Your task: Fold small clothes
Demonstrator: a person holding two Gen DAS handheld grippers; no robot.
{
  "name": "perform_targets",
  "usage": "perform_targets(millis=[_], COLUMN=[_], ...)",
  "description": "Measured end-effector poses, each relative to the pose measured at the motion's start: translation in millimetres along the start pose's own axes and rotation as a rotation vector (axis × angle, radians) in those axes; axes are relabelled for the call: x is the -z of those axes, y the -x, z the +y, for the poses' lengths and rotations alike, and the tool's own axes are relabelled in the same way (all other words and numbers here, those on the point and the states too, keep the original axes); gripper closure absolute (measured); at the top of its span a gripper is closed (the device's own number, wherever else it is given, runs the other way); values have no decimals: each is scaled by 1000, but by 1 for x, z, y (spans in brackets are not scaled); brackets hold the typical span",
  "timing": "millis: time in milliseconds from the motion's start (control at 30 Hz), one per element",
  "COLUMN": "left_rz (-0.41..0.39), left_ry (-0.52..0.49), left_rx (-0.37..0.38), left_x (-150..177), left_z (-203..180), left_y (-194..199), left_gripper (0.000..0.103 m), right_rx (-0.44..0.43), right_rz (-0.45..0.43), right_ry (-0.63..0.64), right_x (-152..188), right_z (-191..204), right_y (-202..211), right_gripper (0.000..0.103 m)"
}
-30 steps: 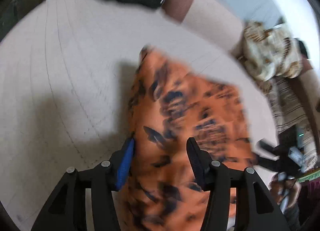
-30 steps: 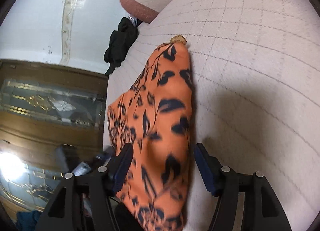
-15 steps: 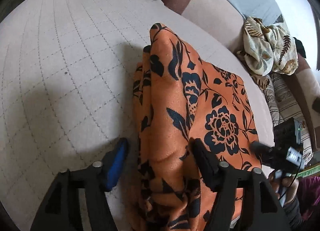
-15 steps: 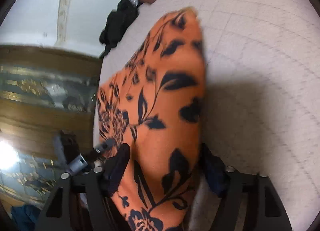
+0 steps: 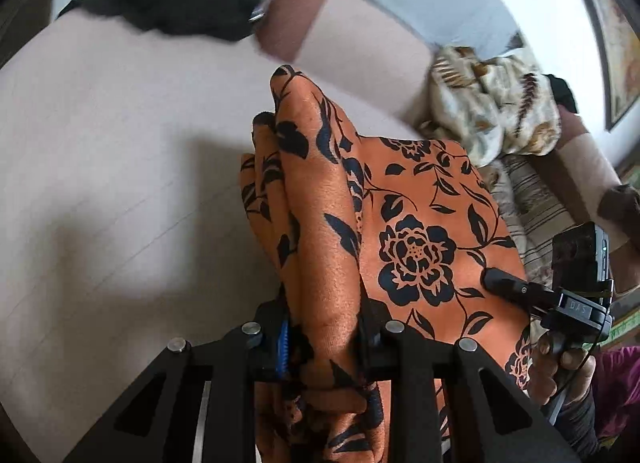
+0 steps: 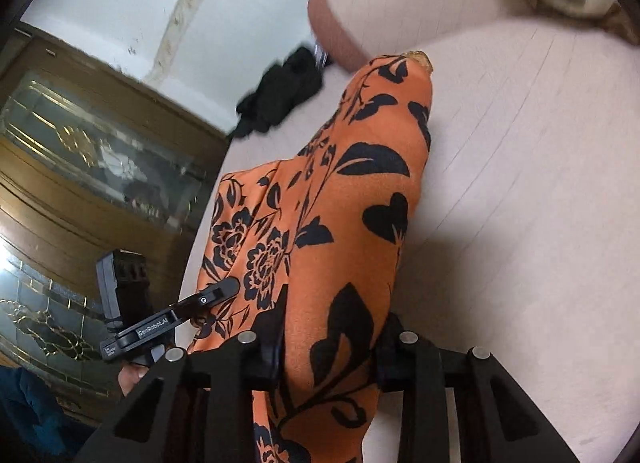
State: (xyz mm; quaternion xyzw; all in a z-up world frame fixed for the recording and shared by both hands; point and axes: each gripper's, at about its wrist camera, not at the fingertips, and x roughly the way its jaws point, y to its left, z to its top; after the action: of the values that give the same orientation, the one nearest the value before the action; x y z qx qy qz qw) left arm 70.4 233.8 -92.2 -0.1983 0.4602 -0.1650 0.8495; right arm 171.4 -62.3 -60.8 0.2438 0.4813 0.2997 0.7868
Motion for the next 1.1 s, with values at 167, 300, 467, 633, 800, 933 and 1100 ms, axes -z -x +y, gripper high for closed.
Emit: perform_targets(millis=[167, 300, 467, 633, 800, 933, 1100], left_rz=[-6, 29, 104, 105, 104, 107, 113], left_ry=[-67, -65, -29, -50, -58, -61, -61], left_rx=[-31, -108, -173, -177, -180, -180, -181], left_x=[-12, -7, 12, 11, 11, 11, 10], left_z=[-45, -52, -37, -35, -36, -36, -37], left_y=[-35, -70, -107, -101, -103, -106, -109], left_gripper=[76, 76, 75, 75, 75, 75, 74], right_rx=[27, 25, 40, 38, 47, 63, 80], right_rz=[-52, -29, 50, 28, 31, 32, 41], right_ry=[-6, -43, -151, -151, -161, -163, -169], right_x=[-27, -36, -22, -25, -24, -19, -21], right_z=[-34, -74, -128, -127, -119, -128, -127], right_y=[33, 18, -27, -25, -28, -22, -24], right_gripper=[69, 69, 69, 68, 66, 65, 60])
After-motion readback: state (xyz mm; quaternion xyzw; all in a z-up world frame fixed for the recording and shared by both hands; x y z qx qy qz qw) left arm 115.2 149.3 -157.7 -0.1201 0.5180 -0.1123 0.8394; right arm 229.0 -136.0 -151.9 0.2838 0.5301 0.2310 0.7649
